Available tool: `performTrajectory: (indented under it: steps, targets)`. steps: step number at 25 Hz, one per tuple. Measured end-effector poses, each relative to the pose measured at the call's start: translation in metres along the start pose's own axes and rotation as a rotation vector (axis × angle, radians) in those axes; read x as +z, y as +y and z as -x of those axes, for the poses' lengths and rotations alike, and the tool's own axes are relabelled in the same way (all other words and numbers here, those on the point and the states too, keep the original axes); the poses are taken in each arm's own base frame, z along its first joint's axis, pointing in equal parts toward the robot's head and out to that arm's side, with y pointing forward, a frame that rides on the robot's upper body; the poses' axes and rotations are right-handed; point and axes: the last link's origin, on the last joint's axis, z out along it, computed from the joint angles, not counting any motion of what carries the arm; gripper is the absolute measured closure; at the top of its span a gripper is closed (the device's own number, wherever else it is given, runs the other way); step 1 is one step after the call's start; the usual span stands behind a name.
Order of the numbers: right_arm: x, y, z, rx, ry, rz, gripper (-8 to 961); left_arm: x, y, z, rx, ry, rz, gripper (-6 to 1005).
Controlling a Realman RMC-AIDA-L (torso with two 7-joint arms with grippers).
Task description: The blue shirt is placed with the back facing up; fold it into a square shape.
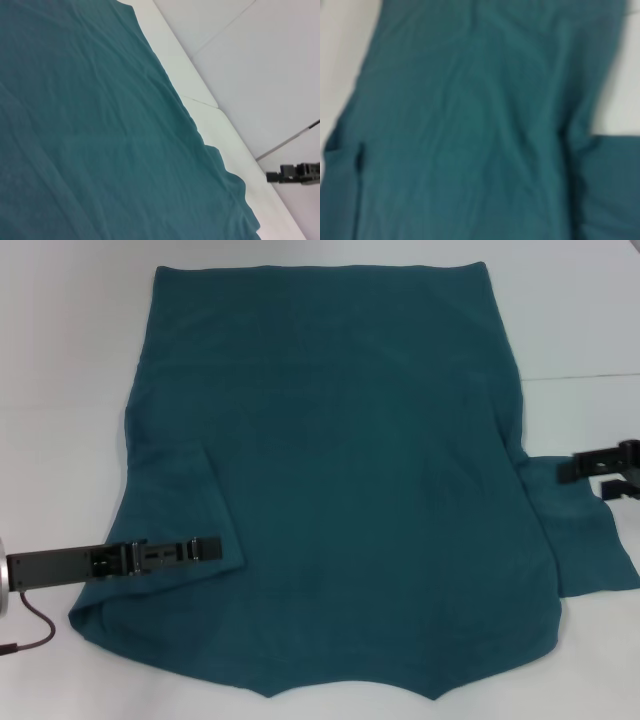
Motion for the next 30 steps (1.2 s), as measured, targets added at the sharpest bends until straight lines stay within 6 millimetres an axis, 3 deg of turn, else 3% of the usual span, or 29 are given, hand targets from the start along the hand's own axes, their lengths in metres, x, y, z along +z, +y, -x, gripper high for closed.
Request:
performTrajectory:
  steps: [11,30]
  targets:
    - [-0.005,-0.026,-0.007,0.018,-0.009,-0.119,130,0.002,-0.001,0.0,-0.014,0.005,-0.004,121]
    - [0.018,-0.036,-0.013,-0.044,-0.064,-0.171,137,0.002,-0.002,-0.002,-0.023,0.013,-0.014,122]
